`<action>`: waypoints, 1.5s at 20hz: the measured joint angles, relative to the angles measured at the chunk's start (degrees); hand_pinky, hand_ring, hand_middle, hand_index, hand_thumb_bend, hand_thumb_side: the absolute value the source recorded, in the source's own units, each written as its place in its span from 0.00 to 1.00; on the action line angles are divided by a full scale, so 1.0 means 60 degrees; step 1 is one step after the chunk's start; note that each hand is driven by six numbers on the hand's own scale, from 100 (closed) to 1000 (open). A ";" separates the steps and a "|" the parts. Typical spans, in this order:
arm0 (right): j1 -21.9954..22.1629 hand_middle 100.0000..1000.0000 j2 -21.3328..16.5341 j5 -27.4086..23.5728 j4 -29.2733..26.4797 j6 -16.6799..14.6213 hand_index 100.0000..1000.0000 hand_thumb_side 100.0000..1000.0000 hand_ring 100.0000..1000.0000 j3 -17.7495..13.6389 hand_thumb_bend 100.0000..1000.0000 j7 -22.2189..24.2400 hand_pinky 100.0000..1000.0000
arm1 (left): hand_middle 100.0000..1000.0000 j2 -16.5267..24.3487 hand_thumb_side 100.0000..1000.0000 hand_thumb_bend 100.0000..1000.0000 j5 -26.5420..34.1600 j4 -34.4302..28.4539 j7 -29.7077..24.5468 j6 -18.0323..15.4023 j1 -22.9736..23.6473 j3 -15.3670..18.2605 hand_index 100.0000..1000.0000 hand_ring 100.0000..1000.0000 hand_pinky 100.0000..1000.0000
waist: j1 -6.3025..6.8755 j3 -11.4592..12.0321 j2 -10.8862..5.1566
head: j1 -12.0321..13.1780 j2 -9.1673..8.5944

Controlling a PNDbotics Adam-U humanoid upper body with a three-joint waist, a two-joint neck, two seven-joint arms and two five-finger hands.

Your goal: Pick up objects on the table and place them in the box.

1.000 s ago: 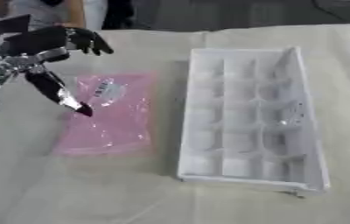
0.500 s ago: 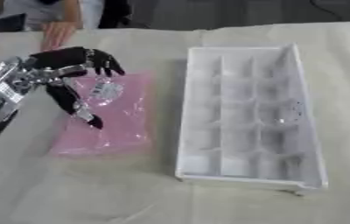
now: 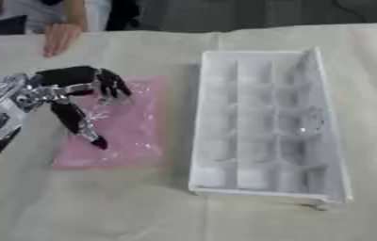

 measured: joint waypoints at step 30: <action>-0.0034 0.74 0.0006 0.0000 0.0000 -0.0023 0.71 0.98 0.75 0.0000 0.00 0.0020 0.59 | 0.75 -0.1339 0.55 1.00 -0.2030 0.1202 -0.0163 -0.0016 -0.1273 -0.0154 0.90 0.71 0.60 | -0.0024 -0.0076 0.0031 | 0.0000 0.0000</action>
